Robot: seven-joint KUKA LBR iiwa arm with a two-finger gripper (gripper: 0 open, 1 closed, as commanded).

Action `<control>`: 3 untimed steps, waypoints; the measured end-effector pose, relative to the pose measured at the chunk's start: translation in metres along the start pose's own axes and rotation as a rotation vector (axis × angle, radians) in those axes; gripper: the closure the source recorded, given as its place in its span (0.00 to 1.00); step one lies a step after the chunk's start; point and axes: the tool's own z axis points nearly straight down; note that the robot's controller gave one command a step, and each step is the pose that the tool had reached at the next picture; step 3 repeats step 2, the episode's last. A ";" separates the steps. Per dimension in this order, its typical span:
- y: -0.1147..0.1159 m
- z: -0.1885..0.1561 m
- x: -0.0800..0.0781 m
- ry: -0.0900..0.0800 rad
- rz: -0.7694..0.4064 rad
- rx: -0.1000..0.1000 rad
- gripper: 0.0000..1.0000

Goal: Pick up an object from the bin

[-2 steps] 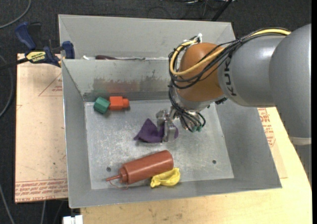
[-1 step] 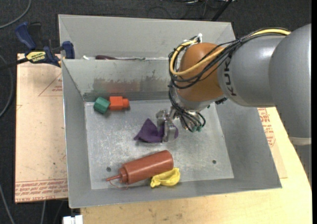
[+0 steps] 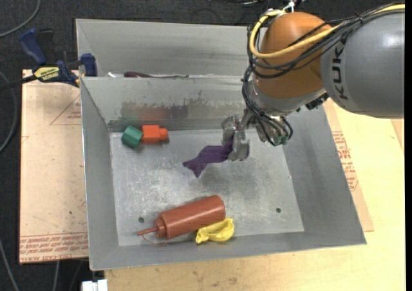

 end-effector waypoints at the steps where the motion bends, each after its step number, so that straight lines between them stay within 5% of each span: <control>1: 0.000 0.000 0.000 0.000 0.000 0.000 1.00; 2: 0.006 -0.045 -0.003 0.006 -0.006 -0.001 1.00; 3: 0.006 -0.045 -0.003 0.006 -0.006 -0.001 1.00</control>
Offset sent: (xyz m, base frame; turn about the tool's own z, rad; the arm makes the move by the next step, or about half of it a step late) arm 0.0099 0.0209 0.1474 -0.0178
